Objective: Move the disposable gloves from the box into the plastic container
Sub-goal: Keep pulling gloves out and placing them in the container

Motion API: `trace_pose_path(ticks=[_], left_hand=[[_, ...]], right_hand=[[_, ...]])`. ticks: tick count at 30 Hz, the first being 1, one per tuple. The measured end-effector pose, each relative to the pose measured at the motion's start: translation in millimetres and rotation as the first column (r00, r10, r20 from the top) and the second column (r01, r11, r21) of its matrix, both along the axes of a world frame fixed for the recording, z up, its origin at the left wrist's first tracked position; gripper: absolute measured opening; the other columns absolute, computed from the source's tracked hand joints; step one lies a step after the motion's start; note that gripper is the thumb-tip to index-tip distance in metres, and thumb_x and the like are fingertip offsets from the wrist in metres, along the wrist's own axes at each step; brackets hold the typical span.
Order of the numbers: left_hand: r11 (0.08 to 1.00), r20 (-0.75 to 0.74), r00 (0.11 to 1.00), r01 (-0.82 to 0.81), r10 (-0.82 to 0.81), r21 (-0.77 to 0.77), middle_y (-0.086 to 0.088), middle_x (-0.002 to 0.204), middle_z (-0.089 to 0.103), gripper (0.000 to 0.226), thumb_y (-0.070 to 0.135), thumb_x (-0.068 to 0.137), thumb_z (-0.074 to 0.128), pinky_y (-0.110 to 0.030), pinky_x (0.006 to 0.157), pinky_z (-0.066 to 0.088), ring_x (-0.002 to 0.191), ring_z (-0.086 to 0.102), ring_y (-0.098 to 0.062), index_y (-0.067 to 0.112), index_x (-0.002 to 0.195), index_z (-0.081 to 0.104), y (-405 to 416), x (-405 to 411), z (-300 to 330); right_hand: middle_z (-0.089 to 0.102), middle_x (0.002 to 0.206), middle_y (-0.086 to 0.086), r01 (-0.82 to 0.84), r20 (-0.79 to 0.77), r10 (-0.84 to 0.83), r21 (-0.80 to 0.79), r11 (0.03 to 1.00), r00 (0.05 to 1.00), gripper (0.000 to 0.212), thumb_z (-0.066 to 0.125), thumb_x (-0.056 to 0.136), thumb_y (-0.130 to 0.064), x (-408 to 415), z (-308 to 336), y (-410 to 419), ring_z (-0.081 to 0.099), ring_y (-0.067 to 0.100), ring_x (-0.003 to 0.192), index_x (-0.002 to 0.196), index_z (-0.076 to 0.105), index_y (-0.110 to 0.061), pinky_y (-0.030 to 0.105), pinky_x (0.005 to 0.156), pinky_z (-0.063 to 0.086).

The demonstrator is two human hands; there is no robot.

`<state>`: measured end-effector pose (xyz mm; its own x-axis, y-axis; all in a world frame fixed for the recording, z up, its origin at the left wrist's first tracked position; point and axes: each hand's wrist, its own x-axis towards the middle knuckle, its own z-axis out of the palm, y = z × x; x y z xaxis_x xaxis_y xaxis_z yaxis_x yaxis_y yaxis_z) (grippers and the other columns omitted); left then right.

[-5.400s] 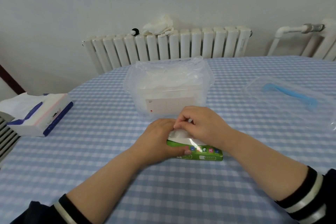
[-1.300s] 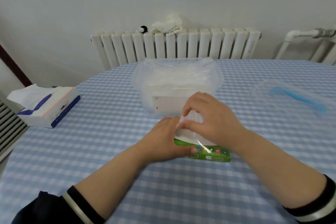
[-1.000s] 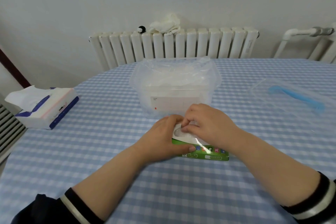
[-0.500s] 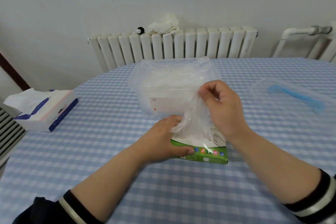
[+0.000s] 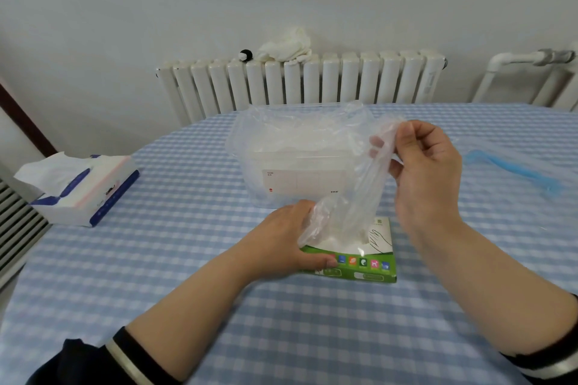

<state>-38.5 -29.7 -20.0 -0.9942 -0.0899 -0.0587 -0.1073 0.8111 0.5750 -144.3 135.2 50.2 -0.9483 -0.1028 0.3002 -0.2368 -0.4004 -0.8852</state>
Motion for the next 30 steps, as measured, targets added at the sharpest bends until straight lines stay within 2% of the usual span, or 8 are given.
trace_pose_path(ticks=[7,12,14,15,18,20,23,30], left_hand=[[0.99,-0.052,0.995,0.083,-0.09,-0.112,0.015,0.129,0.054,0.069,0.06,0.075,0.073,-0.03,0.101,0.04,0.116,0.047,-0.006,0.032,0.133,0.049,4,0,2],[0.945,-0.242,0.97,0.048,0.034,0.323,0.018,0.131,0.056,0.068,0.046,0.064,0.078,-0.036,0.109,0.039,0.125,0.05,-0.003,0.034,0.126,0.052,-9,5,35],[0.88,-0.363,0.927,0.094,0.092,0.465,0.003,0.126,0.065,0.058,0.063,0.077,0.061,-0.036,0.107,0.04,0.123,0.056,-0.015,0.021,0.117,0.06,-10,6,61],[0.835,-0.359,0.929,0.126,0.09,0.536,-0.003,0.124,0.067,0.076,0.078,0.077,0.05,-0.036,0.106,0.041,0.122,0.058,-0.021,0.014,0.116,0.062,-8,6,74],[0.626,-0.273,0.962,0.208,0.008,0.752,-0.024,0.13,0.06,0.113,0.087,0.067,0.037,-0.042,0.109,0.042,0.126,0.053,-0.036,-0.007,0.127,0.054,-1,3,97],[0.624,-0.25,0.968,0.186,0.016,0.759,-0.018,0.125,0.065,0.081,0.068,0.08,0.043,-0.037,0.096,0.053,0.119,0.06,-0.03,0.0,0.121,0.06,8,2,110],[0.674,-0.278,0.955,0.141,0.099,0.725,-0.009,0.11,0.073,0.026,0.024,0.096,0.052,-0.024,0.081,0.056,0.105,0.069,-0.02,0.006,0.104,0.069,17,-7,123],[0.694,-0.425,0.87,0.146,0.249,0.705,-0.001,0.095,0.076,0.019,0.012,0.101,0.048,-0.026,0.069,0.059,0.086,0.074,-0.02,0.012,0.095,0.066,27,-31,152]], right_hand=[[0.068,0.075,0.0,0.04,-0.087,-0.066,-0.272,0.961,0.994,0.01,0.056,0.097,-0.019,-11,38,23,0.068,0.02,0.08,0.089,0.057,-0.014,0.034,0.075,0.054],[0.065,0.088,0.013,0.255,-0.349,-0.28,-0.117,0.96,0.894,0.009,0.067,0.089,-0.04,-12,35,30,0.06,0.032,0.081,0.086,0.065,-0.032,0.048,0.076,0.052],[0.069,0.091,-0.015,0.287,-0.552,-0.26,-0.038,0.957,0.793,0.004,0.063,0.093,-0.023,-3,28,23,0.063,0.006,0.085,0.09,0.062,-0.023,0.026,0.075,0.05],[0.068,0.095,-0.022,0.282,-0.669,-0.196,0.021,0.959,0.717,0.007,0.062,0.093,-0.013,5,24,19,0.063,-0.001,0.088,0.092,0.064,-0.02,0.019,0.078,0.049],[0.07,0.111,0.001,0.319,-0.941,0.095,0.203,0.926,0.324,0.012,0.064,0.092,-0.006,21,1,5,0.066,0.015,0.108,0.096,0.074,-0.011,0.033,0.09,0.053],[0.07,0.114,0.006,0.436,-0.977,0.181,0.213,0.874,0.116,0.009,0.071,0.089,-0.008,22,-11,-5,0.064,0.021,0.114,0.095,0.077,-0.008,0.04,0.094,0.053],[0.071,0.113,0.008,0.535,-0.977,0.212,0.196,0.822,0.031,0.014,0.071,0.089,-0.008,19,-16,-11,0.065,0.023,0.113,0.102,0.076,-0.007,0.044,0.1,0.048],[0.06,0.134,0.006,0.675,-0.958,0.283,0.24,0.698,0.048,0.027,0.059,0.098,-0.028,10,-6,-2,0.046,0.03,0.134,0.117,0.071,-0.013,0.056,0.111,0.032]])
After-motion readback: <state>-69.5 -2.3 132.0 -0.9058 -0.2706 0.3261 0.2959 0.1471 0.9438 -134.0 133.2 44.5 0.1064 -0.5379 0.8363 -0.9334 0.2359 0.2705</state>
